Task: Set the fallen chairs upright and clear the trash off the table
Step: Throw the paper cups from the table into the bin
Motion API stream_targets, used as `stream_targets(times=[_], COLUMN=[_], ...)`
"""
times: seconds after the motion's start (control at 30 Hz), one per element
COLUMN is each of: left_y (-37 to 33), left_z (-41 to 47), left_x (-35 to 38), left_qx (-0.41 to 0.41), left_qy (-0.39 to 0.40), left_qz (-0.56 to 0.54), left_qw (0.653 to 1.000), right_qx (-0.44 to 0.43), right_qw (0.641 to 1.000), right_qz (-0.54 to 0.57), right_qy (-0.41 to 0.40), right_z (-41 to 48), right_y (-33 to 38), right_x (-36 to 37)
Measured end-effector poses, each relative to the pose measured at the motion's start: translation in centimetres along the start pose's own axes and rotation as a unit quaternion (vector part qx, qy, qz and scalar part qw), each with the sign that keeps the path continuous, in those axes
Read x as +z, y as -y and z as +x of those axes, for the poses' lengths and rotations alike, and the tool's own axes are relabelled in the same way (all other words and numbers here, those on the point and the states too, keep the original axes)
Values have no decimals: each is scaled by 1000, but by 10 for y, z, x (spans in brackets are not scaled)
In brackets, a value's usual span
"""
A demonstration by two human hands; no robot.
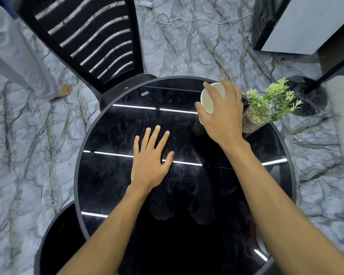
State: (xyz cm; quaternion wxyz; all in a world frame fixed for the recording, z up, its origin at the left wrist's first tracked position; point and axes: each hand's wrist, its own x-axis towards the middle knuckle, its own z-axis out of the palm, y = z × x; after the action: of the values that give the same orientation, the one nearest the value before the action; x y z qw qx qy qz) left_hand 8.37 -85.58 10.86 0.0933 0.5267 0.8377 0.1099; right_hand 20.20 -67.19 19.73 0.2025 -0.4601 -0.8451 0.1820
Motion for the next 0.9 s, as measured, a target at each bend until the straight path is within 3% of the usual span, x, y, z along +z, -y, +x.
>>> stream_targets(times=[0.27,0.47,0.9], left_y=[4,32,172], left_z=[-11,-79,-279], left_x=[-12,-41,-101], left_qx=[-3,-41,-252], left_qy=[37,37,-38], left_qz=[-40,-73,-127], left_qw=[998,996,959], right_qx=[-15,-32,-188], right_qw=[999,997,961], right_qz=[13,36,81], right_qy=[29,66,187], right_z=[-54,-101,-216], right_y=[23,68,246], right_x=[-16,-15,49])
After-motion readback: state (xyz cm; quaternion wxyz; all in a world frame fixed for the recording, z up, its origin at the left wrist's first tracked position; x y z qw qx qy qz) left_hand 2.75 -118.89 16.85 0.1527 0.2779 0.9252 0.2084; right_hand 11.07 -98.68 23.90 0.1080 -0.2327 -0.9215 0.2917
